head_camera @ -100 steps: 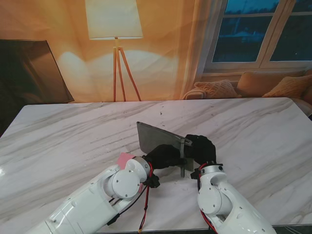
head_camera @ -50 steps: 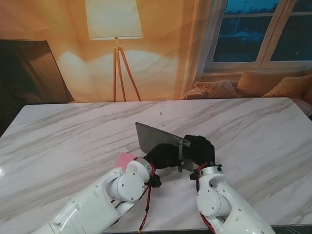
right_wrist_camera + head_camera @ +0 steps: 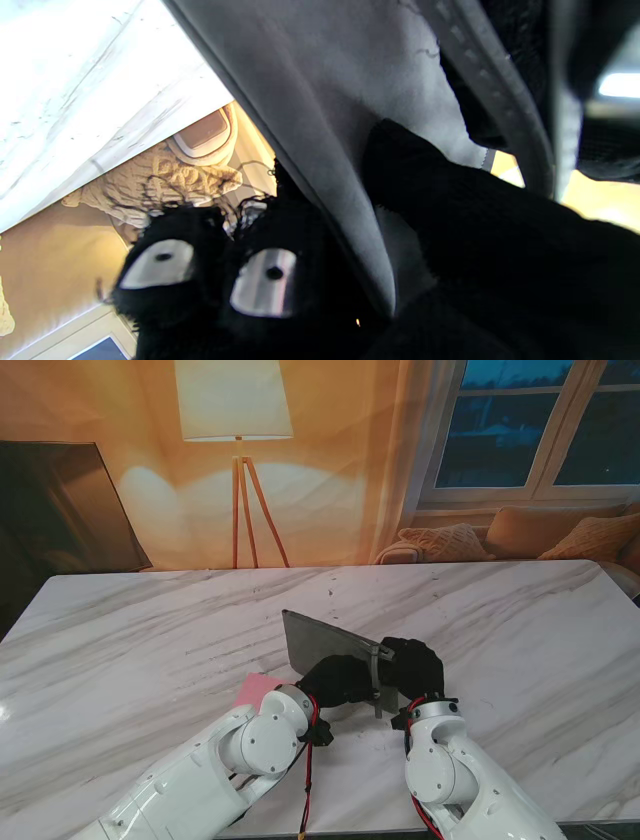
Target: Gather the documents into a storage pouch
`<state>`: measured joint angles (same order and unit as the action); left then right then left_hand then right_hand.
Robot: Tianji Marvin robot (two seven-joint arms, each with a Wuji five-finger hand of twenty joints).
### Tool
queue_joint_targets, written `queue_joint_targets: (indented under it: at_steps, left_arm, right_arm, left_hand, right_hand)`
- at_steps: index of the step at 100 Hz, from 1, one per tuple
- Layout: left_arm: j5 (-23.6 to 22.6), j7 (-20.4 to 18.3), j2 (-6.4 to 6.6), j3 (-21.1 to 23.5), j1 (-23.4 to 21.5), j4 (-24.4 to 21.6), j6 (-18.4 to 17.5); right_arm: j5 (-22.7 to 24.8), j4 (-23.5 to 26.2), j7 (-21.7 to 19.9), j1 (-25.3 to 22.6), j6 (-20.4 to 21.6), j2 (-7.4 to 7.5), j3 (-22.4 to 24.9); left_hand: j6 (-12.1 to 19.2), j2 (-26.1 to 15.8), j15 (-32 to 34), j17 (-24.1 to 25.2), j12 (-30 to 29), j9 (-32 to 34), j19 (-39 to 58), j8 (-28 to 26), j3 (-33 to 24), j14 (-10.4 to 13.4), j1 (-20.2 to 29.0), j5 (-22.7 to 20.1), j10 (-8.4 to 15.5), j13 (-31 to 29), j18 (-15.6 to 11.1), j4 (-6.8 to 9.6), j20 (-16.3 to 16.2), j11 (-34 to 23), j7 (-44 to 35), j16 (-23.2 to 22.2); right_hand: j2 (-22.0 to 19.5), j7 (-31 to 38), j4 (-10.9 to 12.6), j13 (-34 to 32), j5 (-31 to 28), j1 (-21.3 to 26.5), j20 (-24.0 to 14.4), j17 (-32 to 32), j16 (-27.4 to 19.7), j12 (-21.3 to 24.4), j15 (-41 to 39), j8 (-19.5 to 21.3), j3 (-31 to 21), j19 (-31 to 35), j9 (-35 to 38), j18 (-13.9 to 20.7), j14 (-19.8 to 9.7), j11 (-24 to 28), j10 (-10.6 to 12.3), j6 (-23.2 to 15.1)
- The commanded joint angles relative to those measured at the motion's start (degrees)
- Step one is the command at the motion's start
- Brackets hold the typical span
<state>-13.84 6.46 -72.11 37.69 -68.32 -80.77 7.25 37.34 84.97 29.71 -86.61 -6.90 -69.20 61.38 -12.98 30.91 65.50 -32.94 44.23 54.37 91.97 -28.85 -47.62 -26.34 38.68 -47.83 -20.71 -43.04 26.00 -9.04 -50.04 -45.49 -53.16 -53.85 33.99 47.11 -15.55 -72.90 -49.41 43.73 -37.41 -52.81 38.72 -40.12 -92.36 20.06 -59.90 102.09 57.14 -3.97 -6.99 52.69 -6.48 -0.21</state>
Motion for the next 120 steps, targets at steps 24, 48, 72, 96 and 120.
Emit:
queue_joint_targets:
  at_steps: [24,48,72,96,120]
  left_arm:
    - [-2.86,-1.50,0.39,-0.41,-0.39,-1.52,3.45]
    - [-4.91,0.35,-0.04,-0.86,-0.39,-1.51,5.04]
    - [-2.73,1.14,-0.67,-0.61,-0.79,-1.14,4.55]
    - [-3.03,2.42,-1.07,-0.68,-0.69,-0.53,4.04]
    - [-3.28,3.76,-1.31,-0.59,-0.97,0.02,2.08]
  right_arm:
    - [0.97,0.39,-0.37,-0.15,0.30,0.05,-0.74]
    - [2.63,0.87,0.17,-0.60,1.36,0.36,-0.83]
    - [2.99,0.82,0.46,-0.66,1.25,0.40,-0.62]
    - [2.45,1.24,0.23,-0.99,1.01,0.34,-0.15]
    - [2.45,1.14,0.18,-0.95,0.47,0.33,0.12]
  left_hand:
    - [-2.88,-8.95,-1.12,4.69,0.52,-4.66,-3.54,-8.23,16.92,-8.20,-9.32,2.31,-1.06,5.11,-7.02,4.41,-5.08,0.12,6.29,-1.21]
    - [-2.62,-7.95,-0.34,4.03,1.00,-4.27,-3.23,-11.53,12.45,-8.18,-5.66,2.80,-0.89,4.49,-7.33,4.90,-5.85,-1.01,3.85,-1.21]
    - [-4.07,-1.80,-2.46,5.57,-1.68,-4.76,-4.76,-6.08,2.49,-8.23,0.36,1.77,-2.10,5.63,-6.94,0.73,-5.11,1.01,7.41,0.44]
    - [-2.18,3.75,-2.98,5.22,0.98,-1.54,-5.22,0.72,-8.31,-7.10,8.46,0.92,-0.87,4.25,-6.77,-2.14,-3.93,2.54,3.27,2.17]
    - [-0.54,3.94,-1.47,2.84,3.16,1.32,-3.65,1.99,-9.93,-6.47,10.25,-0.25,0.36,2.26,-7.18,-2.37,-2.67,2.79,0.06,2.34]
  right_hand:
    - [-6.39,7.73,1.39,-2.68,-1.84,4.14,0.56,-0.55,1.02,0.09,-3.76,0.21,-2.53,9.00,-0.93,-0.23,-2.49,2.76,-4.09,-1.31]
    - [-3.70,10.22,0.09,-2.70,1.33,1.83,0.89,-0.56,1.10,0.26,-3.73,-2.31,-3.26,8.58,-0.32,0.10,-2.83,3.72,-4.51,0.10]
    - [-3.90,10.45,-0.13,-2.68,1.89,1.16,0.98,-0.58,1.17,0.29,-3.84,-2.88,-2.96,8.52,-0.25,0.12,-2.68,4.22,-4.65,0.59]
    - [-3.90,10.58,-0.19,-2.68,2.07,0.58,1.02,-0.58,1.17,0.45,-3.88,-3.14,-3.21,8.53,-0.30,0.11,-2.48,4.33,-4.67,0.75]
    - [-3.97,10.72,-0.29,-2.69,2.24,0.39,1.31,-0.68,1.09,0.58,-3.88,-3.33,-3.25,8.27,-0.38,-0.17,-2.50,4.39,-4.48,0.64]
